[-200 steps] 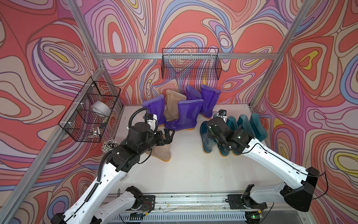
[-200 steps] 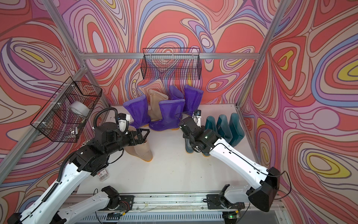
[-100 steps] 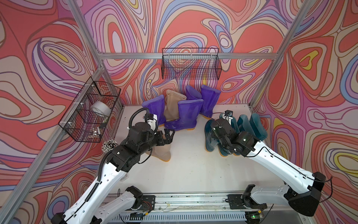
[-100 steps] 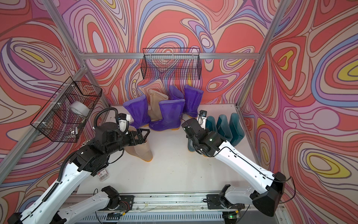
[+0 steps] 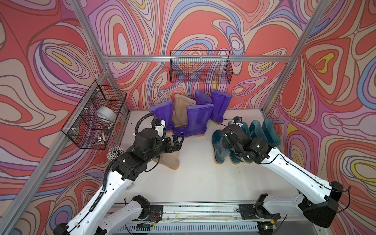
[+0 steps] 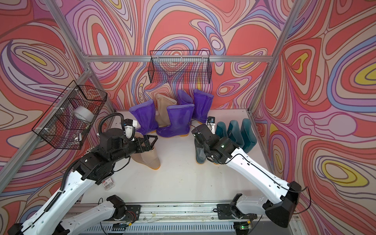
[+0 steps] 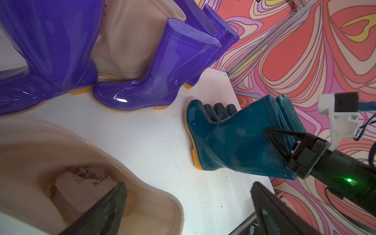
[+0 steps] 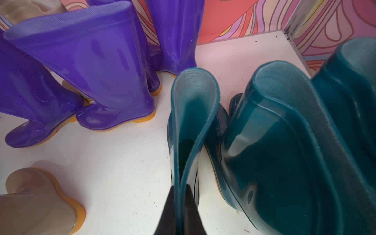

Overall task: Match and arrange rain boots in pairs
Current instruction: Pair a pair of rain boots at the center of the board.

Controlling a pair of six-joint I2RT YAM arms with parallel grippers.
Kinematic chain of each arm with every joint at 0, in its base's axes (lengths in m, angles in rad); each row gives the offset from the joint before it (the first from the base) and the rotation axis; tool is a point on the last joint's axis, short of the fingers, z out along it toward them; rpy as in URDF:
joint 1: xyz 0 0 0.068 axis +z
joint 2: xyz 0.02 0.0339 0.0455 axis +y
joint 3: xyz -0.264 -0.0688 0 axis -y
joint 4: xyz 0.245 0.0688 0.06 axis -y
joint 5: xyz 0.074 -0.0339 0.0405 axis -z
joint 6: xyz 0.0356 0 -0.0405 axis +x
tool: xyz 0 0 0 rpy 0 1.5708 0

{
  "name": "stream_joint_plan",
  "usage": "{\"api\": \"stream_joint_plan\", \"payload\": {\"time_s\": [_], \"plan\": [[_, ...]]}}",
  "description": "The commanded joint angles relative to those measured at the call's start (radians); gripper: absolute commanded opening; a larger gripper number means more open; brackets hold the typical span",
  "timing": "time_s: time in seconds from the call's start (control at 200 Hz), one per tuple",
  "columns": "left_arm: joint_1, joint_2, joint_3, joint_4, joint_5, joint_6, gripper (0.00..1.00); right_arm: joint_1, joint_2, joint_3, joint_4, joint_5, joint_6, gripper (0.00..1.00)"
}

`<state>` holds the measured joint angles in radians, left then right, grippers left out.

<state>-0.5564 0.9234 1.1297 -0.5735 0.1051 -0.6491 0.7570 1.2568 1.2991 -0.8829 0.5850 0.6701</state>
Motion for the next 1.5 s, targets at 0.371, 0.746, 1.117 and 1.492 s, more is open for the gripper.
{"api": "stream_joint_plan", "payload": {"time_s": [0.371,0.746,1.117,1.492], "plan": [[0.005,-0.010,-0.001,0.000,-0.001,-0.011,0.98,-0.179,-0.011,0.035,-0.004,-0.013,-0.122,0.00],[0.004,-0.003,-0.012,0.006,-0.001,-0.010,0.98,-0.186,0.048,0.010,0.007,-0.152,-0.138,0.06],[0.003,0.005,0.037,-0.038,-0.047,0.027,0.99,-0.186,0.069,0.131,0.073,-0.330,-0.163,0.53],[0.004,0.064,0.228,-0.173,-0.182,0.070,0.99,-0.179,0.095,0.269,0.205,-0.380,-0.265,0.63]]}}
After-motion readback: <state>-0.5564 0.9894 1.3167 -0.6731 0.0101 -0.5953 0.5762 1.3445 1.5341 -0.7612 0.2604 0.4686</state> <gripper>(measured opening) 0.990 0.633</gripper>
